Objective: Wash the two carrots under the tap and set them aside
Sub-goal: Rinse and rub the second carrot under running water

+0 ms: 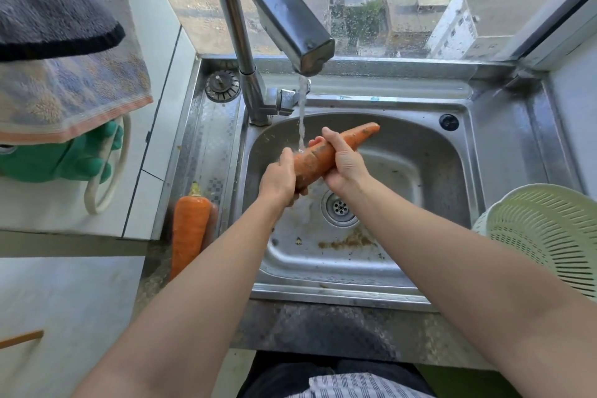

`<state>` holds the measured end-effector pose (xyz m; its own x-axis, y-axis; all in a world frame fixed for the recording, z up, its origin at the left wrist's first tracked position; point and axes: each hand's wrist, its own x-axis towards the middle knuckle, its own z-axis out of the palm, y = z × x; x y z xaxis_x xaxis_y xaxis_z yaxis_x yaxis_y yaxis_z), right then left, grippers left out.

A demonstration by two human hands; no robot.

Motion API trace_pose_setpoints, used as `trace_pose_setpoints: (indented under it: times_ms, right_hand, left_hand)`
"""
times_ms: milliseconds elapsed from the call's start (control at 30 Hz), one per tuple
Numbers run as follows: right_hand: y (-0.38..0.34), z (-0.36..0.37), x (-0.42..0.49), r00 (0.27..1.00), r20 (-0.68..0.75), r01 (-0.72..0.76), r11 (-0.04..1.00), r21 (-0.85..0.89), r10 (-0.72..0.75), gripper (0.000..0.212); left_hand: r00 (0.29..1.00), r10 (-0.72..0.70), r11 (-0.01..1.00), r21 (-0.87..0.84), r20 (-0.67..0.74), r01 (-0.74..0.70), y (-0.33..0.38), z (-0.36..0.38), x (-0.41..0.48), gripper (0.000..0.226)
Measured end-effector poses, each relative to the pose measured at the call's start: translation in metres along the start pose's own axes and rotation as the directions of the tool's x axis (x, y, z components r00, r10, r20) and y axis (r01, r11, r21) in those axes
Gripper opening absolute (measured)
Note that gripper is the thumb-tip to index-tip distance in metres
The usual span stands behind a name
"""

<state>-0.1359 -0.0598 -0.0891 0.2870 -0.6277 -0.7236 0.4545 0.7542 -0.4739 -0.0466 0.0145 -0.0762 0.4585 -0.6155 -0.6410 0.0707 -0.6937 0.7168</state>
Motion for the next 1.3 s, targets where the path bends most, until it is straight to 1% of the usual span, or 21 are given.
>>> trace_pose_setpoints:
  times_ms: [67,133,167,233,300,333,400,467,500,567,600,667,733,767,833,900,1000,1067,1167,1233,1300]
  right_hand:
    - [0.003,0.006,0.001,0.989,-0.143,0.033,0.999,-0.014,-0.035,0.017]
    - [0.008,0.009,0.002,0.979,-0.200,0.019,0.998,-0.056,-0.030,0.017]
    - [0.010,0.009,0.002,0.985,-0.174,0.002,0.999,-0.048,-0.010,0.021]
    - [0.013,0.005,-0.001,0.996,-0.089,-0.033,0.999,-0.027,0.030,0.034]
    - [0.014,0.003,-0.004,0.999,-0.021,-0.038,0.999,0.017,0.038,0.026]
    - [0.013,0.004,-0.004,0.999,-0.021,-0.031,0.999,0.024,0.031,0.022]
    - [0.011,0.009,-0.004,0.996,-0.093,0.003,1.000,0.012,-0.002,0.025]
    - [0.010,0.010,0.001,0.979,-0.205,0.009,1.000,-0.008,-0.010,0.041]
    - [0.011,0.010,0.001,0.973,-0.232,-0.004,1.000,-0.018,0.000,0.049]
    - [0.010,0.005,0.000,0.973,-0.231,-0.016,1.000,-0.024,0.010,0.059]
    - [0.010,0.002,0.000,0.973,-0.229,-0.012,1.000,-0.019,0.008,0.061]
    - [0.005,-0.002,0.002,0.974,-0.224,0.009,1.000,0.001,-0.008,0.061]
    - [-0.003,-0.005,0.006,0.968,-0.251,0.020,1.000,0.019,-0.014,0.058]
    - [-0.006,-0.007,0.007,0.963,-0.268,0.020,0.999,0.031,-0.011,0.057]
    - [-0.008,-0.009,0.006,0.958,-0.286,0.018,0.998,0.055,-0.002,0.056]
    - [-0.008,-0.011,0.003,0.956,-0.293,0.017,0.998,0.067,0.003,0.058]
    - [-0.011,-0.014,0.004,0.958,-0.287,0.010,0.997,0.077,0.012,0.057]
    - [-0.011,-0.014,0.007,0.958,-0.285,0.006,0.997,0.075,0.016,0.059]
    - [-0.005,-0.014,0.006,0.962,-0.270,-0.024,0.998,0.053,0.038,0.054]
    - [-0.004,-0.014,0.004,0.964,-0.261,-0.034,0.998,0.060,0.048,0.051]
    - [-0.007,-0.012,0.006,0.964,-0.260,-0.026,0.997,0.079,0.046,0.051]
  left_hand:
    - [0.981,0.193,0.981,0.029,0.002,-0.193,-0.008,0.000,-0.006,0.042]
    - [0.944,0.327,0.932,0.185,-0.049,-0.313,-0.013,0.000,-0.004,0.036]
    - [0.943,0.323,0.925,0.236,-0.082,-0.297,-0.013,-0.001,-0.002,0.037]
    - [0.970,0.199,0.967,0.187,-0.143,-0.171,-0.010,-0.004,0.004,0.042]
    - [0.991,0.051,0.998,0.054,-0.121,-0.044,-0.008,-0.008,0.004,0.044]
    - [0.995,0.045,0.999,0.007,-0.090,-0.045,-0.008,-0.009,0.001,0.043]
    - [0.982,0.187,0.982,-0.019,-0.029,-0.188,-0.014,-0.009,-0.004,0.034]
    - [0.942,0.335,0.940,0.071,0.002,-0.334,-0.018,-0.006,-0.007,0.026]
    - [0.934,0.358,0.929,0.115,-0.020,-0.353,-0.017,-0.004,-0.004,0.024]
    - [0.951,0.283,0.956,0.119,-0.124,-0.269,-0.010,0.000,0.001,0.031]
    - [0.964,0.226,0.973,0.072,-0.143,-0.217,-0.008,0.001,0.002,0.036]
    - [0.973,0.225,0.972,-0.062,-0.050,-0.228,-0.006,0.001,-0.005,0.034]
    - [0.945,0.317,0.943,-0.137,0.083,-0.305,-0.008,0.003,-0.012,0.029]
    - [0.934,0.344,0.934,-0.141,0.100,-0.329,-0.009,0.006,-0.013,0.030]
    - [0.956,0.292,0.944,-0.175,0.039,-0.281,-0.006,0.011,-0.010,0.031]
    - [0.980,0.197,0.940,-0.288,0.009,-0.186,-0.002,0.012,-0.007,0.036]
    - [0.977,0.167,0.886,-0.455,0.134,-0.090,0.000,0.010,-0.010,0.031]
    - [0.979,0.152,0.895,-0.439,0.135,-0.078,-0.001,0.011,-0.010,0.027]
    - [0.997,0.071,0.905,-0.423,0.024,-0.055,-0.001,0.012,-0.005,0.035]
    - [0.995,0.089,0.889,-0.454,0.048,-0.058,-0.003,0.009,-0.005,0.039]
    - [0.980,0.154,0.874,-0.480,0.128,-0.074,-0.006,0.005,-0.010,0.033]
